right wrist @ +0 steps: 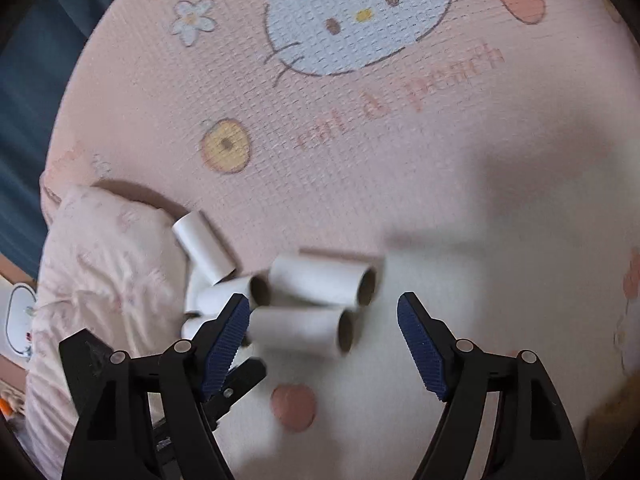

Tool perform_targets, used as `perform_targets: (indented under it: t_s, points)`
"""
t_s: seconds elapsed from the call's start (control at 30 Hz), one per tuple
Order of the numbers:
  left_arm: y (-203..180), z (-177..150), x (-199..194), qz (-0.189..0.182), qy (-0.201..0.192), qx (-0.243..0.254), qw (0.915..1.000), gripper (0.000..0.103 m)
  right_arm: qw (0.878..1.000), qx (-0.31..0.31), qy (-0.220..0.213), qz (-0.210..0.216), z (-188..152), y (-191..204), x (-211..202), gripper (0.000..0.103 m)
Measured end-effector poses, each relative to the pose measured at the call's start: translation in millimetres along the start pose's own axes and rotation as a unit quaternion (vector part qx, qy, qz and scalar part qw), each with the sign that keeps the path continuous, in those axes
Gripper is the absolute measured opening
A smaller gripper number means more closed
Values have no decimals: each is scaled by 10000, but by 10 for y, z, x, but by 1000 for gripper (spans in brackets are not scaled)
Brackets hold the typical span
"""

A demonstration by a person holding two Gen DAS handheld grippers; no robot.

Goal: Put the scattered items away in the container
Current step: 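Close the left gripper around a white tube while the right gripper approaches another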

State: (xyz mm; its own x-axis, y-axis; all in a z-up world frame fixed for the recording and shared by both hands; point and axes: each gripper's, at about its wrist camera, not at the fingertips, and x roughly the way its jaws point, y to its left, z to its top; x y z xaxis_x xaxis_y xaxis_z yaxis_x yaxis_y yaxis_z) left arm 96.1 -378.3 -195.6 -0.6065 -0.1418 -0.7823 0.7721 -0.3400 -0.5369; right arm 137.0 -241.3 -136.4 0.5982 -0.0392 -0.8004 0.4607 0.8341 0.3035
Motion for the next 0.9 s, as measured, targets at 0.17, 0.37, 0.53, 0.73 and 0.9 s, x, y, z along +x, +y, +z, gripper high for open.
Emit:
perform_targets:
  t_s: [0.17, 0.37, 0.53, 0.73, 0.9]
  points:
    - [58, 80, 192, 80, 95, -439, 9990, 58, 9973, -667, 270, -131, 239, 12, 420, 75]
    - [131, 95, 329, -89, 69, -1165, 9931, 58, 9905, -1148, 728, -215, 249, 31, 804, 75]
    - [88, 140, 430, -49, -33, -1159, 9932, 58, 9857, -1422, 881, -192, 213, 43, 979, 74]
    - [125, 150, 513, -237, -137, -1234, 9920, 58, 9876, -1042, 1136, 293, 243, -1, 1138, 66]
    - [163, 132, 591, -530, -70, -1258, 9906, 58, 9871, -819, 1266, 535, 201, -47, 1210, 64]
